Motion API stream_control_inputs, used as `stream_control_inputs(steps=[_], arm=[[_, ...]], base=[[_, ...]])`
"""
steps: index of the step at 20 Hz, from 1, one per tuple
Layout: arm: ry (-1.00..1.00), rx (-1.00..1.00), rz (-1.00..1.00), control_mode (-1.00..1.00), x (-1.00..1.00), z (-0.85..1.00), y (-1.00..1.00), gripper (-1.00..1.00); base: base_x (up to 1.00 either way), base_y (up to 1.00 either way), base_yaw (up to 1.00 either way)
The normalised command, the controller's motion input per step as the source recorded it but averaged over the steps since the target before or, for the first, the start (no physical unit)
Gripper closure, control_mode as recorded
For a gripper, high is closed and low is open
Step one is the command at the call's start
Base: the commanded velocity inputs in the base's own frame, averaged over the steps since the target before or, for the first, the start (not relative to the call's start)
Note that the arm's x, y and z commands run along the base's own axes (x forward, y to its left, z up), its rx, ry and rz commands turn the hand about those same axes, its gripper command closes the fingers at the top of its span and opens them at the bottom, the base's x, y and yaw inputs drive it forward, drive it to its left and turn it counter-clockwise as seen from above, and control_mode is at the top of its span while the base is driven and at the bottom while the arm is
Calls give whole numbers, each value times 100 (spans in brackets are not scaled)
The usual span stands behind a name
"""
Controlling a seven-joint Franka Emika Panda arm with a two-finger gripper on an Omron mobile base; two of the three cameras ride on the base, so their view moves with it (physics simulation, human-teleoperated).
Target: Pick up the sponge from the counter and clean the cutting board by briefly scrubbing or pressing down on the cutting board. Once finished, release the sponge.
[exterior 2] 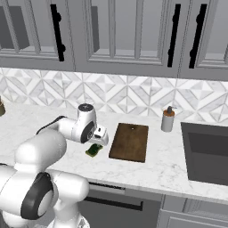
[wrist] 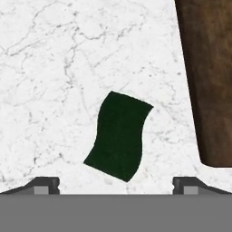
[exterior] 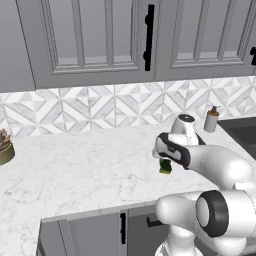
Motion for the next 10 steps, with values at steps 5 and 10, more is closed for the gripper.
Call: stream_control_inputs(steps=[5, 10], arm=[[0, 0, 0, -100, 0, -36, 0, -100], [0, 0, 0, -100, 9, -31, 0, -100]], base=[[0, 0, 0], [0, 0, 0]])
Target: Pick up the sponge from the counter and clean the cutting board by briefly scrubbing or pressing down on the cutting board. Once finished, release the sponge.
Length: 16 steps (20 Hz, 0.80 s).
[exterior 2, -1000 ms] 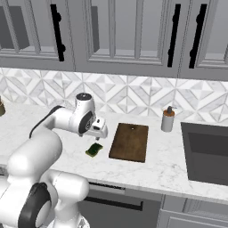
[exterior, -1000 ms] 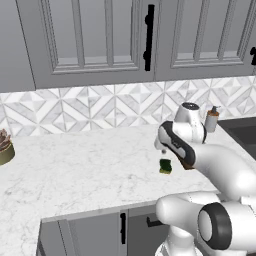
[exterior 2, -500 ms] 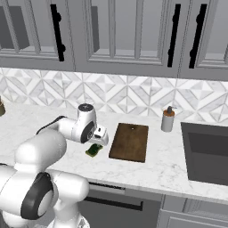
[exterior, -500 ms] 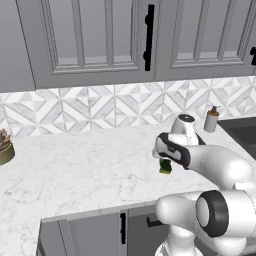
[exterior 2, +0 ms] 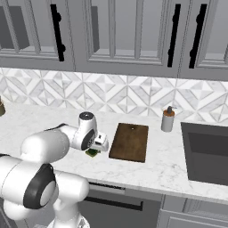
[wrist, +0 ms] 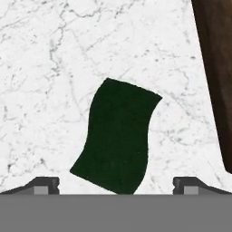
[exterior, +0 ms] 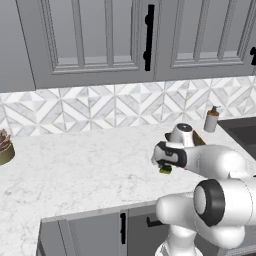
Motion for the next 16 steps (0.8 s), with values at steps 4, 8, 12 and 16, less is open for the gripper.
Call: stream_control_inputs(steps=[4, 8, 12, 16], arm=[[0, 1, 0, -100, 18, -20, 0, -100], [0, 5, 0, -100, 15, -8, 0, -100], [0, 5, 0, -100, 11, -9, 0, -100], [0, 4, 0, -100, 13, -15, 0, -100]], base=[[0, 0, 0], [0, 0, 0], [0, 0, 0], [0, 0, 0]])
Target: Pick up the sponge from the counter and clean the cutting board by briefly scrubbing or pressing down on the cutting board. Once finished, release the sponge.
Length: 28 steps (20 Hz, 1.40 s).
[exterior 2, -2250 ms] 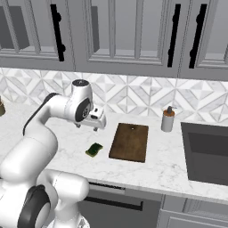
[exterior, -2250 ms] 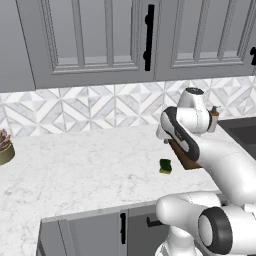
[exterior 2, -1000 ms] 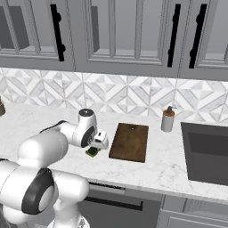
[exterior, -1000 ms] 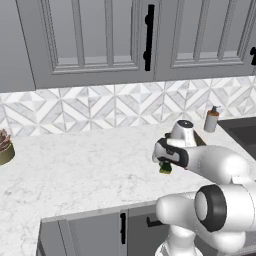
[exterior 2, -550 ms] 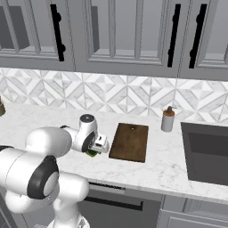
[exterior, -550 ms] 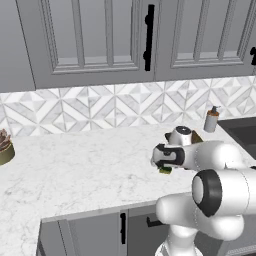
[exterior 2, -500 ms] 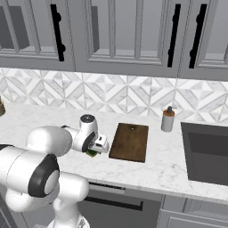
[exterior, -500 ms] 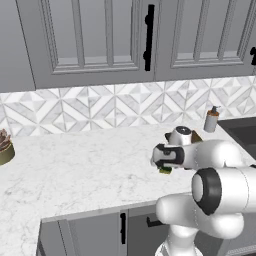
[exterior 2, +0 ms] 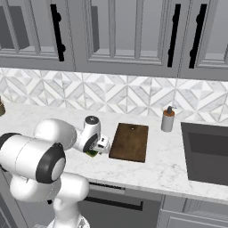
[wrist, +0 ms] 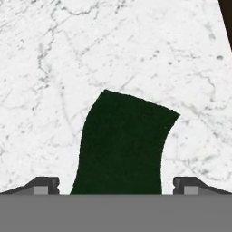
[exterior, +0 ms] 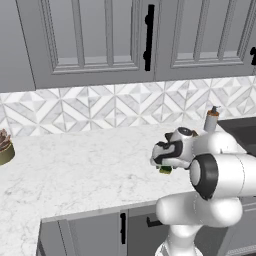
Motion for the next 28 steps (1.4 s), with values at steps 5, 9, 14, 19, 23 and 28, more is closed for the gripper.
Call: stream_control_inputs(steps=[5, 9, 14, 19, 23, 28], arm=[[0, 0, 0, -100, 24, -28, 0, -100], [0, 0, 0, -100, 25, -34, 0, -100], [0, 1, 0, -100, 7, -55, 3, 100], [0, 1, 1, -100, 0, -67, 0, 100], [0, 0, 5, -100, 0, -67, 0, 100], [0, 0, 7, -100, -1, -24, 0, 100]], base=[[0, 0, 0], [0, 0, 0], [0, 0, 0], [0, 0, 0], [0, 0, 0], [0, 0, 0]])
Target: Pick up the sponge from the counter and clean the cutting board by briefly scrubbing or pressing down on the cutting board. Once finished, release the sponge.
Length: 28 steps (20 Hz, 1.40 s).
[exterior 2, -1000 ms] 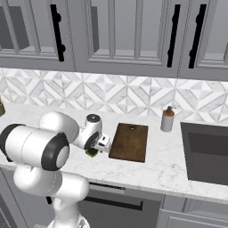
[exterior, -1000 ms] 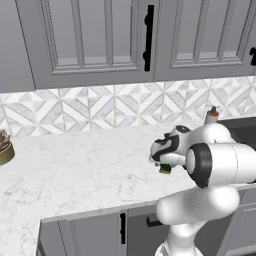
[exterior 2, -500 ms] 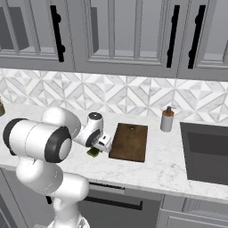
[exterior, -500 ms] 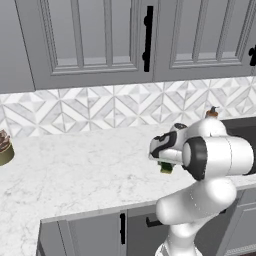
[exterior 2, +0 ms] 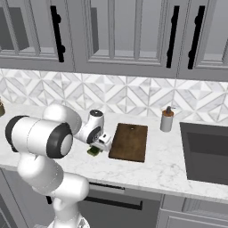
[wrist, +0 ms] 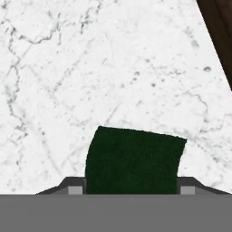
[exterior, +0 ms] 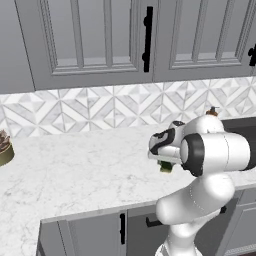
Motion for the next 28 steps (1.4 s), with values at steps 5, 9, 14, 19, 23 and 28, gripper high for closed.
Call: stream_control_inputs(steps=[5, 9, 14, 19, 23, 28], arm=[[-2, 0, 14, -100, 0, 36, -8, 100], [-7, 0, 11, -100, -17, 38, -23, 100], [-1, 7, 9, -100, -1, 4, -59, 100], [0, 2, 12, -100, 23, 0, -62, 100], [0, 0, 10, -100, 0, -1, -40, 100], [-8, -3, 11, -100, 0, -21, -2, 100]], base=[[0, 0, 0], [0, 0, 0], [0, 0, 0], [0, 0, 0], [0, 0, 0], [0, 0, 0]])
